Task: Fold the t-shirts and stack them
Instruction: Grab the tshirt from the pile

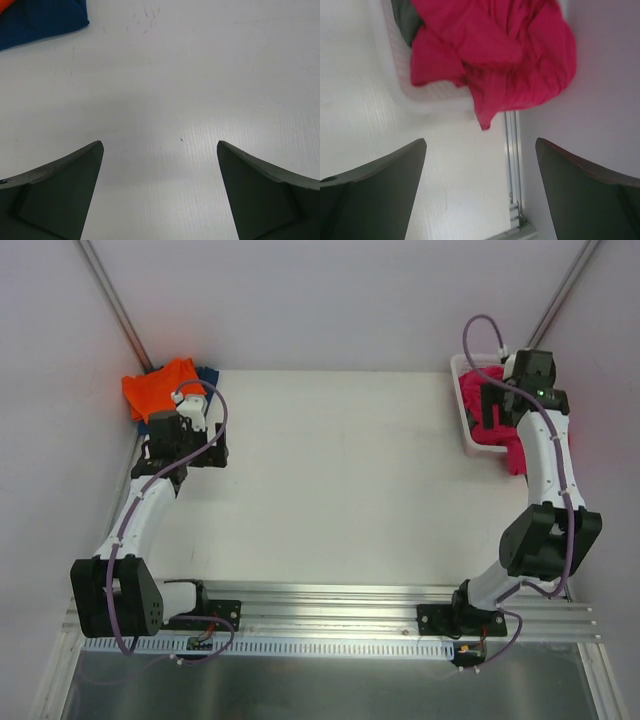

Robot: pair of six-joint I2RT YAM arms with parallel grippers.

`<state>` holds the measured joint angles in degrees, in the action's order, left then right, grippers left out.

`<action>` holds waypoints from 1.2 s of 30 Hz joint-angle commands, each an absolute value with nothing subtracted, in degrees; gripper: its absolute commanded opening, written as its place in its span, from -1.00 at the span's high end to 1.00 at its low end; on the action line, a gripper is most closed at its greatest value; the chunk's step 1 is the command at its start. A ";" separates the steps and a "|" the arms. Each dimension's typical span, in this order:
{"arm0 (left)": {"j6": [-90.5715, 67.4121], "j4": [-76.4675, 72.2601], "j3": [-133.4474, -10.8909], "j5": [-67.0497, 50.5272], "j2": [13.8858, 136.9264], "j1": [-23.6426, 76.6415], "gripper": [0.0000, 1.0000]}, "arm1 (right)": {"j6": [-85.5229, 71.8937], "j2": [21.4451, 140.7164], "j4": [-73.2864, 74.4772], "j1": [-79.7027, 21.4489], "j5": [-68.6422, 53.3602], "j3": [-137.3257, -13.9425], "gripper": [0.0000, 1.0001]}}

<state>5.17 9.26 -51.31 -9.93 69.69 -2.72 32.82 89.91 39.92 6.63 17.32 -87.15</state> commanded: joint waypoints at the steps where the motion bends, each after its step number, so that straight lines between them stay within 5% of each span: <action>1: 5.54 8.35 -53.53 -9.23 70.13 -3.16 -0.98 | 25.76 92.01 39.03 7.82 10.03 -101.14 -0.93; 5: 5.97 8.26 -54.92 -9.67 72.85 -3.08 -0.99 | 21.62 99.30 40.41 7.82 3.19 -112.91 -0.93; 12: 3.35 7.65 -59.76 -13.78 78.83 -3.08 -0.98 | 23.72 108.19 37.00 7.03 -4.39 -111.62 -0.93; 23: -4.83 7.47 -60.29 -21.54 87.01 -2.20 -0.98 | 26.81 121.11 31.82 5.80 10.54 -120.58 -0.98; 36: -6.68 7.47 -66.70 -22.24 90.44 -0.53 -0.98 | 26.89 119.27 31.29 9.58 16.53 -113.21 -0.98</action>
